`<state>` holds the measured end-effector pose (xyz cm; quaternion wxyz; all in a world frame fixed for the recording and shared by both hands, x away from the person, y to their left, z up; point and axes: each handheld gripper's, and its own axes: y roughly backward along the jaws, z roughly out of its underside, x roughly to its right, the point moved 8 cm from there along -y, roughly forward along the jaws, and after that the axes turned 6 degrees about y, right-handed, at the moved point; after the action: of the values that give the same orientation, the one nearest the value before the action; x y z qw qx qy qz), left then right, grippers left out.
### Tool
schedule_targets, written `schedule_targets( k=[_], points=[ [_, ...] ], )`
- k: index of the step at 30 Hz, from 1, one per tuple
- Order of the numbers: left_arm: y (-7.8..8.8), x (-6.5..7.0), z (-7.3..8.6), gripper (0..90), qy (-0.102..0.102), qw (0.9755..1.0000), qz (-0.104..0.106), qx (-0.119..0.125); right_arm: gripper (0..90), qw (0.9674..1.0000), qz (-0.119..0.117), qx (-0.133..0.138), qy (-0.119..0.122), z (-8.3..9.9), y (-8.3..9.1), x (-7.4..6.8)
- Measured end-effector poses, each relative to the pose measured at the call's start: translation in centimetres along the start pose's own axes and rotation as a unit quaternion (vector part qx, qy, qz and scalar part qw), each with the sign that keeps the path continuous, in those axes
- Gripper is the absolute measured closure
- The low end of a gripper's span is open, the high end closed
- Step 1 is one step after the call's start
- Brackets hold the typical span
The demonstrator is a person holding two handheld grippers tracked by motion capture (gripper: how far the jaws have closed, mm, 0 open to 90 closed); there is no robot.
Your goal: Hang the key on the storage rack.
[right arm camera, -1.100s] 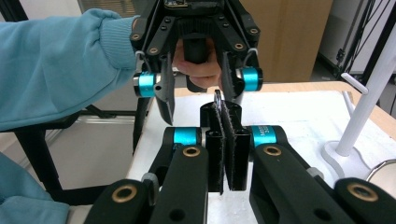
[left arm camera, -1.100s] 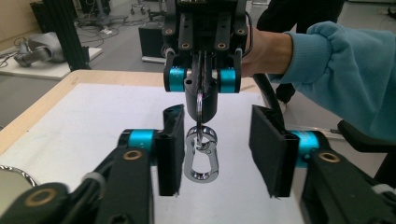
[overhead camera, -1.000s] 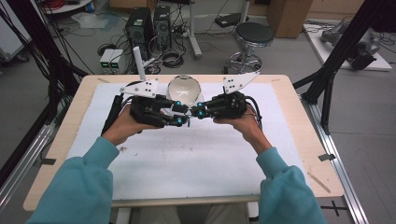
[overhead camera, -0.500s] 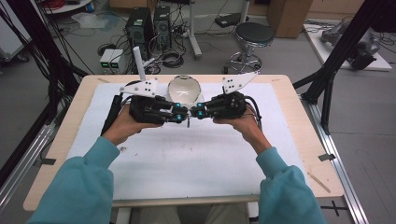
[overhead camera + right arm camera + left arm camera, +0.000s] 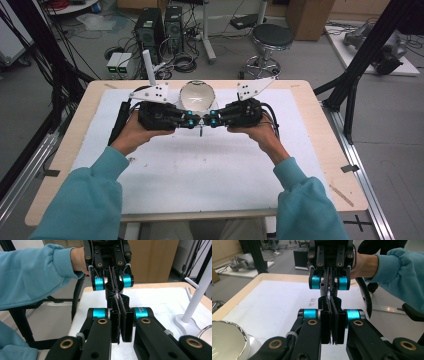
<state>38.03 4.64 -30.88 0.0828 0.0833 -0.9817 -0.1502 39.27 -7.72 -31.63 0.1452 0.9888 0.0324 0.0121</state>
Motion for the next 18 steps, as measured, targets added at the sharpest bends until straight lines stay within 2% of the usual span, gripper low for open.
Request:
schedule_targets(
  k=[11, 14, 15, 16, 17, 18],
  points=[
    [-0.07, 0.04, -0.18, 88.3, 0.009, 1.0000, 0.001, -0.001, 88.6, 1.0000, 0.000, 0.003, 0.001, -0.05, 0.18, 0.01],
    [-0.07, 0.12, -0.25, 88.4, 0.008, 1.0000, 0.001, 0.000, 84.9, 1.0000, -0.003, 0.007, 0.000, -0.11, 0.21, -0.01],
    [-0.03, 0.02, -0.27, 88.5, 0.008, 1.0000, -0.005, 0.001, 73.9, 0.9999, -0.007, 0.011, -0.001, -0.17, 0.27, -0.08],
    [0.08, -0.08, -0.27, 88.5, 0.010, 0.9999, -0.004, 0.001, 56.6, 0.9998, -0.005, 0.019, -0.007, -0.31, 0.27, -0.12],
    [0.27, -0.28, -0.24, 88.5, 0.009, 0.9999, -0.008, 0.000, 33.1, 0.9993, 0.030, 0.018, -0.010, -0.34, 0.19, 0.18],
    [0.40, -0.41, -0.26, 88.5, 0.013, 0.9999, -0.010, 0.004, 33.1, 0.9993, 0.030, 0.018, -0.010, -0.34, 0.19, 0.18]
  ],
)
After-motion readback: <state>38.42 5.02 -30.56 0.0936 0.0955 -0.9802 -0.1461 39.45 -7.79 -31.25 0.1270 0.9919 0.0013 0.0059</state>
